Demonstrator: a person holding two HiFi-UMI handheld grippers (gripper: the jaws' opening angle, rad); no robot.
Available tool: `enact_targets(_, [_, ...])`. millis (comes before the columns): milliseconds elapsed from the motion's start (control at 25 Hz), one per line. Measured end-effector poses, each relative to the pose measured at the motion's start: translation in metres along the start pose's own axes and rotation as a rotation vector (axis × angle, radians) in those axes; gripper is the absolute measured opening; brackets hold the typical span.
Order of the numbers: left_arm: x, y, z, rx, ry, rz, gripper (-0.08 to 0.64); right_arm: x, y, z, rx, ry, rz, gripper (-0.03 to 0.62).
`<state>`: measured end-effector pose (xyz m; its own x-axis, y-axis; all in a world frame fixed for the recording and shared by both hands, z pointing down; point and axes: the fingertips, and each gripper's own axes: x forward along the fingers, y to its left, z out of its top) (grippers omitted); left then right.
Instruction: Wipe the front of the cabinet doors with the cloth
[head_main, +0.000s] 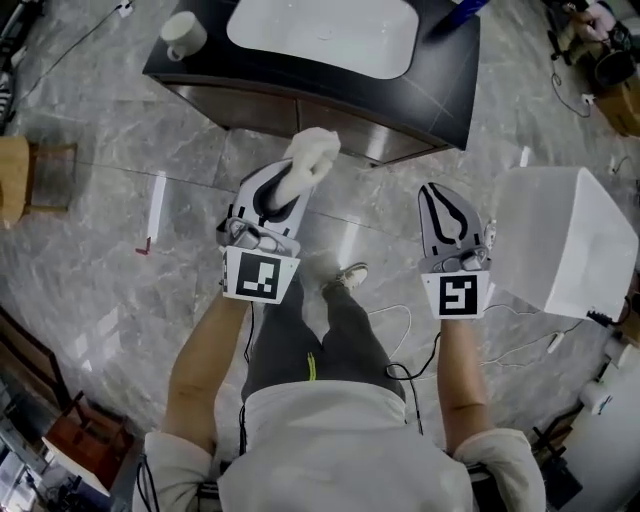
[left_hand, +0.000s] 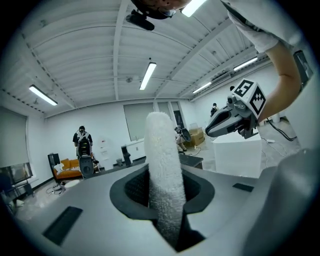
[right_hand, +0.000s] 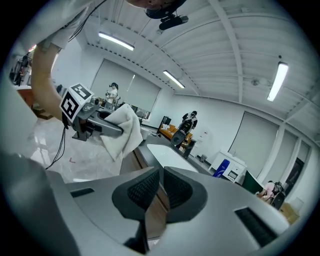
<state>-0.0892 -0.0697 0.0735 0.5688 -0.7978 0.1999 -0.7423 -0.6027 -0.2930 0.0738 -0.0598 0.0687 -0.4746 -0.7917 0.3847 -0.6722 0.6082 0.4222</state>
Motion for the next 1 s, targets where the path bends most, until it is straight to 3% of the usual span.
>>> enact_targets(320, [-0.034, 0.033, 0.101, 0.016, -0.107, 0.067, 0.104, -0.056, -0.055, 0.065, 0.044, -0.08, -0.126, 0.051])
enact_targets(440, [-0.05, 0.057, 0.132, -0.148, -0.159, 0.155, 0.104, -0.076, -0.072, 0.086, 0.052, -0.115, -0.166, 0.051])
enact_targets(520, [-0.063, 0.069, 0.153, -0.201, -0.178, 0.2, 0.104, -0.092, -0.081, 0.095, 0.059, -0.121, -0.188, 0.051])
enact_targets(680, [-0.091, 0.082, 0.19, -0.196, -0.195, 0.251, 0.104, -0.127, -0.093, 0.104, 0.107, -0.113, -0.222, 0.051])
enact_targets(800, [-0.115, 0.089, 0.213, -0.131, -0.209, 0.275, 0.104, -0.145, -0.097, 0.112, 0.111, -0.119, -0.237, 0.051])
enact_targets(1000, [-0.151, 0.093, 0.227, -0.125, -0.23, 0.322, 0.104, -0.161, -0.097, 0.122, 0.136, -0.134, -0.249, 0.051])
